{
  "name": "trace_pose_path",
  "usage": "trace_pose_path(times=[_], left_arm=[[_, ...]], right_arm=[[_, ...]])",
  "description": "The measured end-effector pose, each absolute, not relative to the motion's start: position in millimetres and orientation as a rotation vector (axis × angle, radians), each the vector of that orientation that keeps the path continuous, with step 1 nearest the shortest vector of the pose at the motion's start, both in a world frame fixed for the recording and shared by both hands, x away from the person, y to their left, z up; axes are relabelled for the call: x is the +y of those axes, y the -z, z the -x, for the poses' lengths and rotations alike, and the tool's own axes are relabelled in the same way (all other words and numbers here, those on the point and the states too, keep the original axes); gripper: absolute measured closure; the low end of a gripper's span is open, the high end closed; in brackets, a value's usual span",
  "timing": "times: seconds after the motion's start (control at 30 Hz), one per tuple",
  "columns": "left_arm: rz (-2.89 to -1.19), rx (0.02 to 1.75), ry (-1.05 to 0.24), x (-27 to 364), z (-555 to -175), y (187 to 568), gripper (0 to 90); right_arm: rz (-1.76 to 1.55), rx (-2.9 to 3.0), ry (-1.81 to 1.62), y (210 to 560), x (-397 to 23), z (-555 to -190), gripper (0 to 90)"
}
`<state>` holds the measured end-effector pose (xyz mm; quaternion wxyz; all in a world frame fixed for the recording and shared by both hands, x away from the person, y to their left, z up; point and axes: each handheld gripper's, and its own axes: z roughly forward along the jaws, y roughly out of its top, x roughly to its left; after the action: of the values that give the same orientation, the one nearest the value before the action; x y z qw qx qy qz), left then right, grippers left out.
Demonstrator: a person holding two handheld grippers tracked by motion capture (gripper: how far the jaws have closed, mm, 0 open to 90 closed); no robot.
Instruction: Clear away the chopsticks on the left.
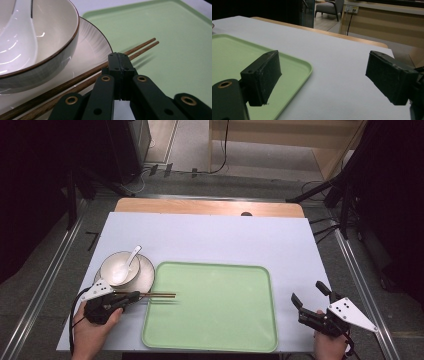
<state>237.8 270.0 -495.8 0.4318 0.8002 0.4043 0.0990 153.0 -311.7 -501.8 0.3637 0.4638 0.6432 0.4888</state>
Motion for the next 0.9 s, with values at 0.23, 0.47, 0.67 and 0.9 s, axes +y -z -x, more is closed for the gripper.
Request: trace_pose_path(times=[0.23, 0.47, 0.67, 0.9], left_arm=[[-2.003, 1.034, -0.241, 267.4, -241.8, 500.7, 90.0], [-1.974, 1.096, -0.251, 263.1, -250.7, 505.2, 90.0], [-1.966, 1.131, -0.278, 255.2, -258.7, 505.4, 90.0], [-2.005, 1.162, -0.319, 241.3, -267.8, 505.1, 90.0]], right_arm=[[-1.189, 1.652, -1.257, 501.7, -312.5, -152.8, 13.3], [-1.19, 1.655, -1.255, 501.7, -310.7, -153.2, 13.3], [-1.194, 1.655, -1.252, 502.1, -310.5, -153.2, 13.3], [-1.196, 1.659, -1.252, 502.6, -309.0, -153.5, 13.3]])
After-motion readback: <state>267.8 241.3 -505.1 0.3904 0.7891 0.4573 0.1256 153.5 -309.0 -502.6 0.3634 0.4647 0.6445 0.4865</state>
